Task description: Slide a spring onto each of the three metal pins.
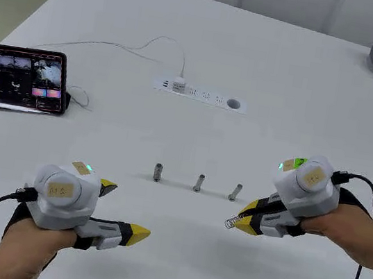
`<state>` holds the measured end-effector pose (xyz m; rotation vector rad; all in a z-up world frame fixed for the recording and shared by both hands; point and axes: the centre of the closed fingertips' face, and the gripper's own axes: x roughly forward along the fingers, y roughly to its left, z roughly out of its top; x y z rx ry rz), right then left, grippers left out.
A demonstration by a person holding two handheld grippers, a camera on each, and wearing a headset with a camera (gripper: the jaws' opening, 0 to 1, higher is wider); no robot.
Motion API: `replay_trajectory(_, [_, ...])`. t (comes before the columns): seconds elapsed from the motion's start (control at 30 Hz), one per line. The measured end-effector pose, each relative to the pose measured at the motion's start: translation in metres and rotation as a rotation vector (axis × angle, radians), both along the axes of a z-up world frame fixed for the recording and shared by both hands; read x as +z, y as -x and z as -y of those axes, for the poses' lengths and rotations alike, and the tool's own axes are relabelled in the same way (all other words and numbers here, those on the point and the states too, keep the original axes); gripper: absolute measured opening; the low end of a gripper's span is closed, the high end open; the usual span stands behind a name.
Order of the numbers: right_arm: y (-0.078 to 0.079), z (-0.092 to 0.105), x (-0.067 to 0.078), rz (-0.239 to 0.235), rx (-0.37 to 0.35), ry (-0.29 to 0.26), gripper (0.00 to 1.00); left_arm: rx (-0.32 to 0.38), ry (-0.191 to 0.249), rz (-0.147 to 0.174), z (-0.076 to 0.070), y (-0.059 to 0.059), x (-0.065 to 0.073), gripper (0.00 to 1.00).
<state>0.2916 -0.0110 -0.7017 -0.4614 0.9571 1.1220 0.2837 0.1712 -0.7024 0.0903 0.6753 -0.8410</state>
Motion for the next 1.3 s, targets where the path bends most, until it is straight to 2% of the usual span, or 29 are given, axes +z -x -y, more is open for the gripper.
replay_trajectory(0.3, [-0.020,-0.002,-0.001,0.017,0.001,0.031,0.12,0.041,0.001,0.002,-0.014,-0.002,0.000,0.77])
replay_trajectory(0.6, [-0.041,-0.014,-0.002,0.032,0.009,0.038,0.12,0.068,0.001,0.004,-0.027,-0.002,0.003,0.79])
replay_trajectory(0.87, [-0.058,-0.022,-0.009,0.039,0.004,0.051,0.12,0.091,0.007,-0.007,-0.035,0.002,-0.001,0.81])
replay_trajectory(1.3, [-0.087,-0.031,-0.011,0.059,-0.010,0.058,0.12,0.130,0.021,-0.029,-0.045,0.010,-0.005,0.81])
